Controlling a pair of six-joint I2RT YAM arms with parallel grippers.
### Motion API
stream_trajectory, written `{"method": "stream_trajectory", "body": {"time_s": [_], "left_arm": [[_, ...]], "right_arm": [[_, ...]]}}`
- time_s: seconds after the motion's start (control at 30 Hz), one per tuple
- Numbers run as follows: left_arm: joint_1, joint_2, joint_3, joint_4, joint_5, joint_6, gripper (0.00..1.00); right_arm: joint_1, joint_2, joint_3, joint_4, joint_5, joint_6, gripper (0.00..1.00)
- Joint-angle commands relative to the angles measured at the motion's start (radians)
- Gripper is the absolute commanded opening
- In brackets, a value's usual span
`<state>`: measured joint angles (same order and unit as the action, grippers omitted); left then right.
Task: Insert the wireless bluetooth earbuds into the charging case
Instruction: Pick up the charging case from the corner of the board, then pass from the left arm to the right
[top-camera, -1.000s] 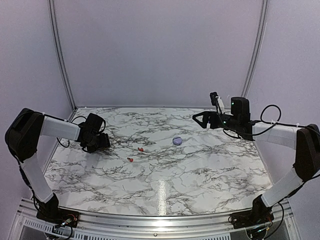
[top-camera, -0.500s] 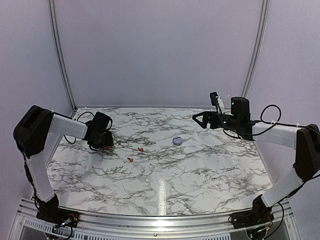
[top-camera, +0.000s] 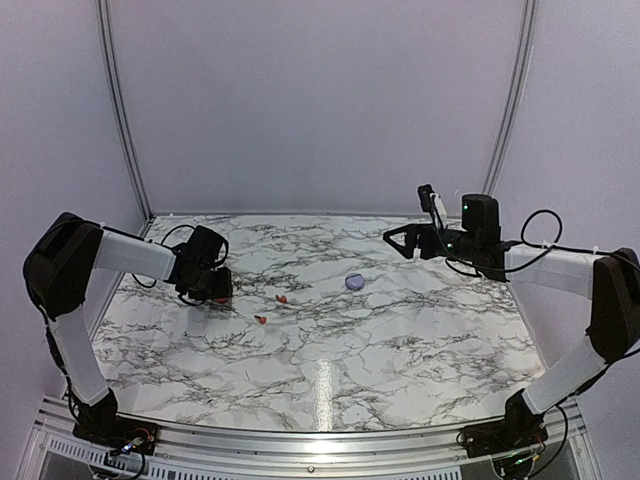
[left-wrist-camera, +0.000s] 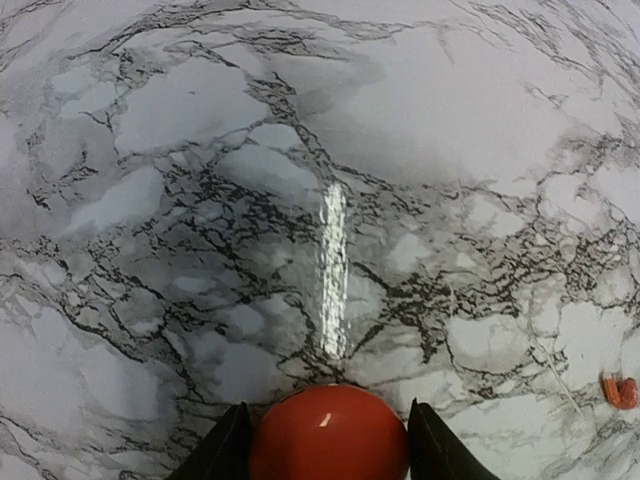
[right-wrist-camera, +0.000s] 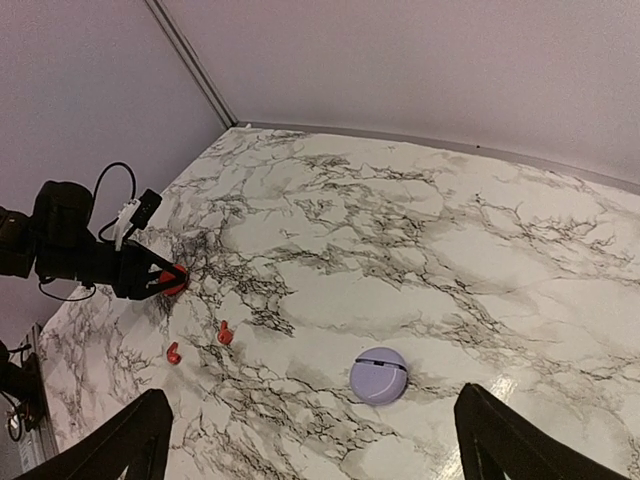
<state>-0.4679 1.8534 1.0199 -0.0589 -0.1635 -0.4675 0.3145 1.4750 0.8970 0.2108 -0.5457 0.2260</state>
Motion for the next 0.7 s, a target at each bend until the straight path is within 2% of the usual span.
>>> {"method": "stream_trajectory", "body": {"time_s": [0.0,0.23,0.47,0.67], "left_arm": [[-0.015,-0.092,-0.025,-0.058,0.102,0.027,0.45],[-0.077,-0.232,-0.023,-0.103,0.284,0.068,0.45],[-0.209,-0.353,-0.033,-0.133,0.394,0.168,0.44],[-0.256,-0.403,-0.044,-0.132,0.592,0.202,0.42]], "right_arm": [[0.023,-0.016,-0.026,0.046,-0.050,-0.031,0.98],[0.103,-0.049,-0.067,0.082,-0.036,-0.126,0.98],[0.247,-0.123,-0.115,0.107,-0.022,-0.280,0.98],[0.369,-0.196,-0.176,0.142,-0.013,-0.348,0.94]]}}
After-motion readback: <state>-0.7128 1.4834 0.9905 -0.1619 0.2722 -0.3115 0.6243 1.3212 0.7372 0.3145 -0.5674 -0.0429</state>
